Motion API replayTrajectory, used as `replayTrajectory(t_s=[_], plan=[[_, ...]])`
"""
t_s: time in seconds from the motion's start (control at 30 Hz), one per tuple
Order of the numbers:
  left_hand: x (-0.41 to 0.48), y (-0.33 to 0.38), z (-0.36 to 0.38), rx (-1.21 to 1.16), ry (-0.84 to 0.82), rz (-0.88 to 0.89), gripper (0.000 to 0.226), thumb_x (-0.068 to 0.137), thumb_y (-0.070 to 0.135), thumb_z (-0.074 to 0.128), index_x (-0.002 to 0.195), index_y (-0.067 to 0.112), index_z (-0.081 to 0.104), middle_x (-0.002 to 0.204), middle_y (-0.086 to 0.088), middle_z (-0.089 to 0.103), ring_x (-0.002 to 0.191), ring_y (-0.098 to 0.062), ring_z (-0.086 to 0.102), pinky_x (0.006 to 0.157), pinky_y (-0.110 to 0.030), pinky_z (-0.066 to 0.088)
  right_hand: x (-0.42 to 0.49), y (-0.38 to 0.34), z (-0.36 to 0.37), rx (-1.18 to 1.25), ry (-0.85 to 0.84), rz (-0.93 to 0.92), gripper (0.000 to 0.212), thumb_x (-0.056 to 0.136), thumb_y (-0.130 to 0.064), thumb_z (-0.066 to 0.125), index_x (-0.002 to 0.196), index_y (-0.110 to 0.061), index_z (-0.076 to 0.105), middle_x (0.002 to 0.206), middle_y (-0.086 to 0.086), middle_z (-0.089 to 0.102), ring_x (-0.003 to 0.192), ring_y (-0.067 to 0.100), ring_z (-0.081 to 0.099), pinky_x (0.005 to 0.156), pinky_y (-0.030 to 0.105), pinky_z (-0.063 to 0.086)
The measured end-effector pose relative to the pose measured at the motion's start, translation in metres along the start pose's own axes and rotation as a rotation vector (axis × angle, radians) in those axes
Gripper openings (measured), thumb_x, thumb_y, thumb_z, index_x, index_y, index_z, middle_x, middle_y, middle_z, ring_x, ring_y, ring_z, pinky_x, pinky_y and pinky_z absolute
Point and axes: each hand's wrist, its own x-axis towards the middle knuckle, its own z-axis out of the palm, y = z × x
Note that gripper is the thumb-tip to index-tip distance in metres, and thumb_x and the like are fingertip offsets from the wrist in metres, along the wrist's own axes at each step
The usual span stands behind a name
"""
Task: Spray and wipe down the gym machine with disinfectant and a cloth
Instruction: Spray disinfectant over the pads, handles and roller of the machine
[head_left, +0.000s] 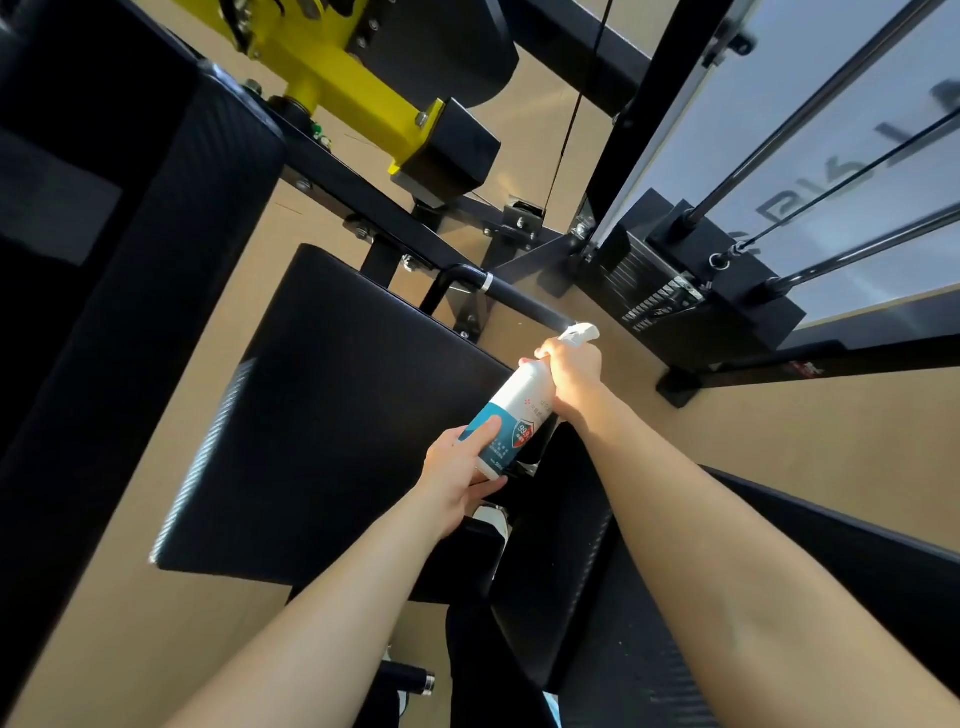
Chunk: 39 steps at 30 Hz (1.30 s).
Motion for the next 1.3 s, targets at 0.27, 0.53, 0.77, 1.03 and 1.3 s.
replayTrajectory(t_s=[0.27, 0.53, 0.77, 1.03, 1.3], plan=[[-0.036, -0.025, -0.044, -0.016, -0.015, -0.001, 0.053, 0.089, 0.043, 0.078, 0.129, 0.014, 0.058, 0.128, -0.013, 0.066, 0.113, -0.029, 0.070, 0.089, -0.047, 0.063, -0.041, 0.026, 0.028, 0.061, -0.183, -0.006, 0.041, 0.092, -0.006, 0.072, 0.126, -0.017, 0.052, 0.112, 0.012, 0.065, 0.081, 0.028, 0.076, 0.065, 0.037, 0.065], [-0.087, -0.099, -0.113, -0.038, -0.084, -0.062, 0.084, 0.073, 0.048, 0.092, 0.134, 0.003, 0.057, 0.121, -0.023, 0.072, 0.096, -0.033, 0.075, 0.079, -0.041, 0.061, -0.107, 0.093, 0.054, -0.206, -0.320, -0.020, 0.018, 0.100, -0.007, 0.059, 0.118, -0.001, 0.058, 0.098, 0.013, 0.068, 0.081, 0.026, 0.071, 0.073, 0.039, 0.063], [-0.143, -0.146, -0.162, -0.051, -0.109, -0.037, 0.071, 0.079, 0.038, 0.085, 0.132, 0.005, 0.052, 0.120, -0.020, 0.072, 0.097, -0.031, 0.075, 0.085, -0.045, 0.062, -0.176, 0.155, 0.049, -0.169, -0.396, -0.027, 0.022, 0.090, -0.003, 0.069, 0.106, -0.013, 0.058, 0.110, 0.015, 0.067, 0.076, 0.027, 0.078, 0.083, 0.048, 0.064], [-0.217, -0.184, -0.239, 0.003, -0.260, 0.041, 0.066, 0.083, 0.033, 0.084, 0.133, 0.007, 0.049, 0.125, -0.018, 0.070, 0.100, -0.028, 0.075, 0.079, -0.036, 0.060, -0.304, 0.202, 0.041, -0.122, -0.280, -0.244, 0.030, 0.091, 0.000, 0.064, 0.117, -0.013, 0.058, 0.111, 0.006, 0.068, 0.082, 0.030, 0.078, 0.070, 0.038, 0.062], [-0.279, -0.201, -0.305, 0.206, -0.478, 0.277, 0.064, 0.080, 0.022, 0.081, 0.137, 0.013, 0.053, 0.134, -0.008, 0.068, 0.121, -0.024, 0.068, 0.103, -0.048, 0.056, -0.458, 0.231, 0.051, -0.451, -0.493, -0.792, 0.009, 0.084, 0.009, 0.056, 0.089, 0.002, 0.058, 0.083, 0.009, 0.065, 0.068, 0.021, 0.073, 0.057, 0.036, 0.059]])
